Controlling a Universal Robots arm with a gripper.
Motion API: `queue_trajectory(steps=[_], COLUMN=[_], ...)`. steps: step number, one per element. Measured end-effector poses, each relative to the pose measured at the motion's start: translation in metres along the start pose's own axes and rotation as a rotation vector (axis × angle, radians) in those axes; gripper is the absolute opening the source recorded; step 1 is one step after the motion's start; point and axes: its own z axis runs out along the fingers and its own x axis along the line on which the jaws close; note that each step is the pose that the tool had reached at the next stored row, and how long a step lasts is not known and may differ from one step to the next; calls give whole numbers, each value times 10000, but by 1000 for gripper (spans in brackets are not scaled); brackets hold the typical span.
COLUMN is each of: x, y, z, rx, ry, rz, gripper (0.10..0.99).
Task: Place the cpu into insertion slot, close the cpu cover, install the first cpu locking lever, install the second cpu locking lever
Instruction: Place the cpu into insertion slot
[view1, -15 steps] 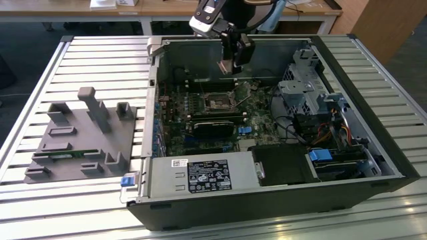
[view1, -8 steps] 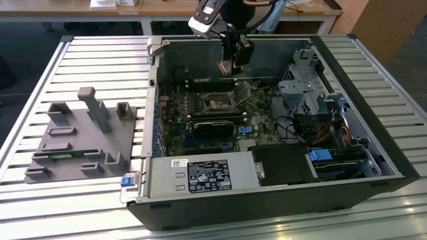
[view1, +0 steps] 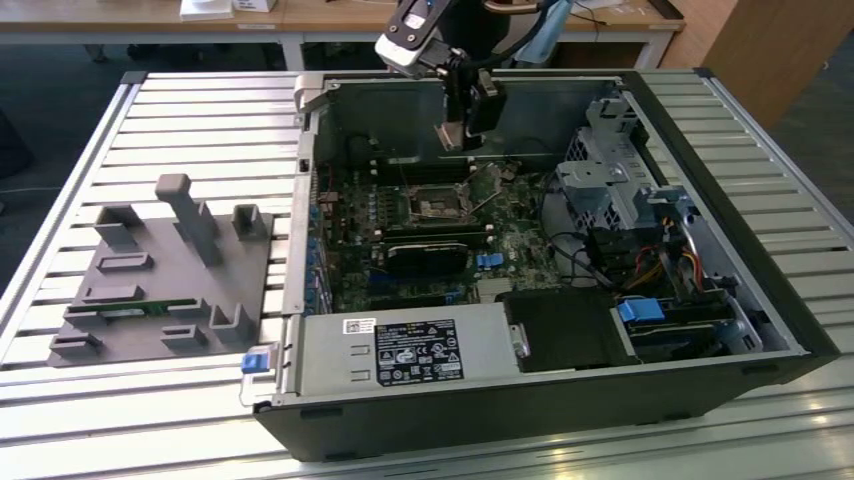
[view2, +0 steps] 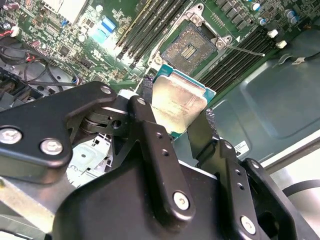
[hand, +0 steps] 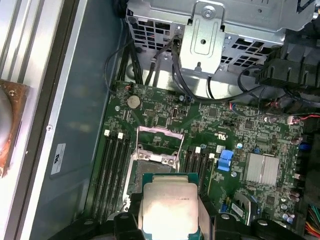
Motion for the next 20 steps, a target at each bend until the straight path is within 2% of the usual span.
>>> queue_trajectory(steps=[20], x=[0], y=[-3], z=[25], rx=[-11], ry=[-49], rz=[569], gripper=[529])
